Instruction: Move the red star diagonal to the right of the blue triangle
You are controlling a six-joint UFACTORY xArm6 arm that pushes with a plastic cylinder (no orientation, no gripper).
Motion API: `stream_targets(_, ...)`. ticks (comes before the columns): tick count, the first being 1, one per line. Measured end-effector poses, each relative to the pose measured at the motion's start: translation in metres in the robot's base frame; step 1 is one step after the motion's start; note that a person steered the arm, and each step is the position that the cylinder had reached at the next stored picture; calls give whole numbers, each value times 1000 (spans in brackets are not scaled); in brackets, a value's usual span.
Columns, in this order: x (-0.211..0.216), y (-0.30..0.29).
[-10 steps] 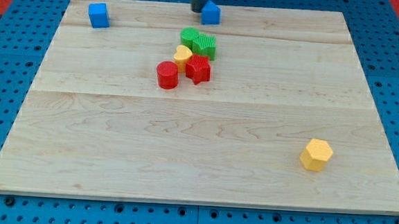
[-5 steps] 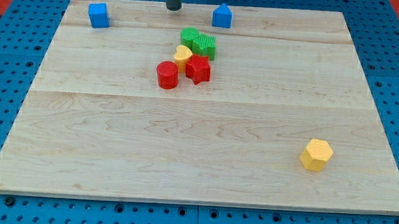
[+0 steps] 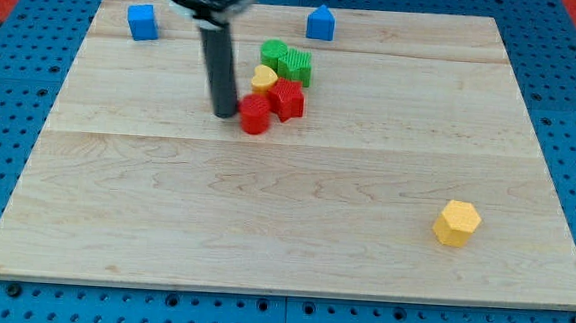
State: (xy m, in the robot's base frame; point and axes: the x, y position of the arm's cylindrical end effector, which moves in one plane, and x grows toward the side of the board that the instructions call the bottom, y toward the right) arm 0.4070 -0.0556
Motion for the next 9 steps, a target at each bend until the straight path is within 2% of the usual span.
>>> stream_targets(1, -13, 33)
stream_targets(2, -40, 4)
stream_targets(4, -47, 104)
stream_targets(6, -70, 172)
stream_targets(8, -101, 222)
stream_targets(9, -118, 229)
